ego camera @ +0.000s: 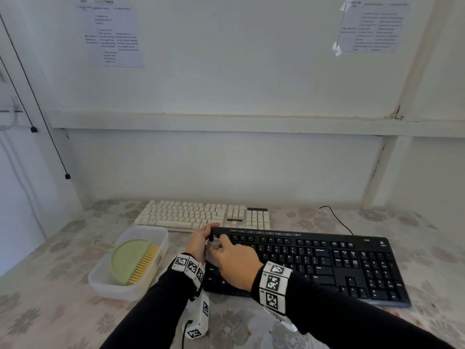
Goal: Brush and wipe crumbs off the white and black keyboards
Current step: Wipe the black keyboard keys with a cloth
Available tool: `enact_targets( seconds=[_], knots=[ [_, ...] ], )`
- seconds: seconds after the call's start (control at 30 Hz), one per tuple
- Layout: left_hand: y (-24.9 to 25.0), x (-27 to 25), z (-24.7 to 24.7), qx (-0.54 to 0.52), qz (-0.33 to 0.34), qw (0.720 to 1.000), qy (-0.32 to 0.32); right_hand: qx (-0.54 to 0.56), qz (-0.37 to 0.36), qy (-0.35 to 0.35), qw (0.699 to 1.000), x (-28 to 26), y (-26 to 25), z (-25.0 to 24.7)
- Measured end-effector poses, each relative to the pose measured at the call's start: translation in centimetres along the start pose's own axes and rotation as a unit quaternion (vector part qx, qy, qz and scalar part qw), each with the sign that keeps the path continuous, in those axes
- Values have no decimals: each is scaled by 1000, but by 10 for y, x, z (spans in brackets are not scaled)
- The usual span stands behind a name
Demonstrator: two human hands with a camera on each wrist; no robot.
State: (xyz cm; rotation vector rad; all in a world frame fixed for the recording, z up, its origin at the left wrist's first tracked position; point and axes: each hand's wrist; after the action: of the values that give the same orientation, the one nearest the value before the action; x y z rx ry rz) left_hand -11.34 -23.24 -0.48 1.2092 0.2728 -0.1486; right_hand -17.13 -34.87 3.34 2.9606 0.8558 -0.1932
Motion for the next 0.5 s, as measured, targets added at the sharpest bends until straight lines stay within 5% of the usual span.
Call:
enact_targets(
  seconds=[0.37,0.5],
  knots=[
    [-1,1,1,-17,-14,1000,0,-67,-46,-134,988,-36,2,8],
    [0,0,1,-16,-19,1000,-5,-19,-24,-87,996,-35,4,-14]
  ],
)
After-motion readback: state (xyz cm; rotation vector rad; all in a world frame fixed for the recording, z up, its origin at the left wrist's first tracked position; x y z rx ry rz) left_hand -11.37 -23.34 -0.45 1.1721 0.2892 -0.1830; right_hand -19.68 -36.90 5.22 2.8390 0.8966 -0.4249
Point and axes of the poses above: each hand's wrist, its own x-axis towards the middle knuckle, its own z-axis out of the palm, y = z × x, and after that the axes turned 5 degrees about -y, right-handed
